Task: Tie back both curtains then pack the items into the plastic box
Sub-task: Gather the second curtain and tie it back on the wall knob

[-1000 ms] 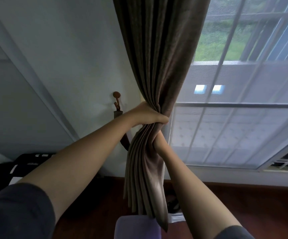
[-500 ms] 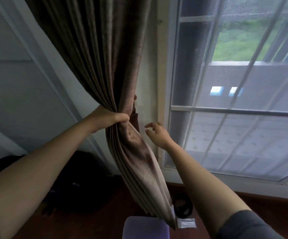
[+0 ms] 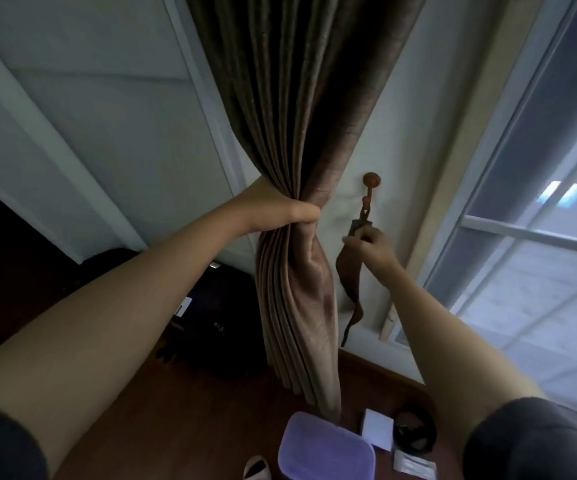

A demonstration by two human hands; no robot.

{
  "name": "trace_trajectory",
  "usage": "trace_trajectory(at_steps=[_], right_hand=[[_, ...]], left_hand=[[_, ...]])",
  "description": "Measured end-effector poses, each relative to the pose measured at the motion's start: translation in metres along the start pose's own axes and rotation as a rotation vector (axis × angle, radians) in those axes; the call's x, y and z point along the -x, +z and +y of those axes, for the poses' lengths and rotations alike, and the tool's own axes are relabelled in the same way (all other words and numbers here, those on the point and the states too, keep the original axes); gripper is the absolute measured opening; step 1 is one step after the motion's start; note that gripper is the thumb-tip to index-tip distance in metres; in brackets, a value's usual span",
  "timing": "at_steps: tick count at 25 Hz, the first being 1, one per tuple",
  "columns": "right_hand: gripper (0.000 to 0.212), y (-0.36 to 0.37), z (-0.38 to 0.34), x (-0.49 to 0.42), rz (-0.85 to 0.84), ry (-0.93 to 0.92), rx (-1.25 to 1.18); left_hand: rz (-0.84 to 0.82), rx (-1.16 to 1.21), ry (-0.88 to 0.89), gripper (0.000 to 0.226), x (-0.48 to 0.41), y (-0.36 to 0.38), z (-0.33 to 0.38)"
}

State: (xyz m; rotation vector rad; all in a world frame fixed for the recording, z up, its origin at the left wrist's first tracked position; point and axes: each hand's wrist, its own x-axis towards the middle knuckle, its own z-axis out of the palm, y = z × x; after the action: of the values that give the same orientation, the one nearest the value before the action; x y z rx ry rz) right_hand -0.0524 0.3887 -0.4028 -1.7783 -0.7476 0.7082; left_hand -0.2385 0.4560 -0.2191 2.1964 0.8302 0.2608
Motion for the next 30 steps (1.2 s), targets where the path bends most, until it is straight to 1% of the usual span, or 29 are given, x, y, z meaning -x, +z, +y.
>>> trace_trajectory(at_steps=[2, 4, 6, 7, 9, 11, 12, 13, 15, 17, 21, 23, 24, 26, 27, 30], right_hand=[[0.028, -0.008, 0.014, 0.013, 0.088, -0.035, -0.040], [0.032, -0.027, 0.018, 0.029, 0.131, -0.035, 0.003], [0.042, -0.054, 0.015, 0.045, 0.077, -0.054, 0.039], [0.043, -0.068, 0.013, 0.054, 0.052, -0.077, 0.060], [0.036, -0.099, 0.015, 0.071, 0.069, -0.116, 0.184], [0.024, -0.128, 0.020, 0.084, 0.098, -0.129, 0.411], [0.021, -0.141, 0.022, 0.091, 0.089, -0.114, 0.513], [0.023, -0.152, 0.022, 0.097, 0.075, -0.095, 0.594], [0.032, -0.166, 0.018, 0.106, 0.075, -0.074, 0.697], [0.037, -0.178, 0.010, 0.116, 0.096, -0.095, 0.751], [0.029, -0.182, -0.013, 0.137, 0.055, -0.143, 0.735], [0.033, -0.174, -0.024, 0.145, 0.056, -0.175, 0.744], [0.034, -0.169, -0.027, 0.148, 0.073, -0.201, 0.776], [0.032, -0.162, -0.028, 0.155, 0.147, -0.232, 0.832], [0.029, -0.159, -0.026, 0.158, 0.189, -0.233, 0.817], [0.017, -0.137, -0.023, 0.168, 0.346, -0.216, 0.627]], left_hand=[[0.000, -0.026, 0.007, 0.029, -0.001, -0.001, -0.001], [0.003, -0.016, 0.012, 0.026, -0.001, -0.002, -0.002], [0.031, 0.013, 0.010, 0.028, -0.003, 0.001, -0.004], [0.051, 0.027, 0.009, 0.030, -0.005, 0.003, -0.005], [0.068, 0.053, 0.027, 0.036, -0.008, 0.015, 0.001], [0.023, 0.068, 0.064, 0.035, -0.013, 0.031, 0.009], [-0.008, 0.074, 0.071, 0.035, -0.016, 0.041, 0.013], [-0.035, 0.078, 0.065, 0.040, -0.020, 0.051, 0.017], [-0.061, 0.093, 0.023, 0.057, -0.026, 0.069, 0.023], [-0.077, 0.110, 0.014, 0.064, -0.031, 0.088, 0.033], [-0.079, 0.200, 0.052, 0.055, -0.031, 0.126, 0.057], [-0.048, 0.207, 0.055, 0.045, -0.033, 0.142, 0.068], [-0.031, 0.183, 0.048, 0.047, -0.036, 0.147, 0.072], [-0.025, 0.121, 0.036, 0.062, -0.041, 0.156, 0.081], [-0.020, 0.104, 0.036, 0.064, -0.043, 0.158, 0.086], [-0.007, 0.116, 0.023, 0.058, -0.046, 0.165, 0.099]])
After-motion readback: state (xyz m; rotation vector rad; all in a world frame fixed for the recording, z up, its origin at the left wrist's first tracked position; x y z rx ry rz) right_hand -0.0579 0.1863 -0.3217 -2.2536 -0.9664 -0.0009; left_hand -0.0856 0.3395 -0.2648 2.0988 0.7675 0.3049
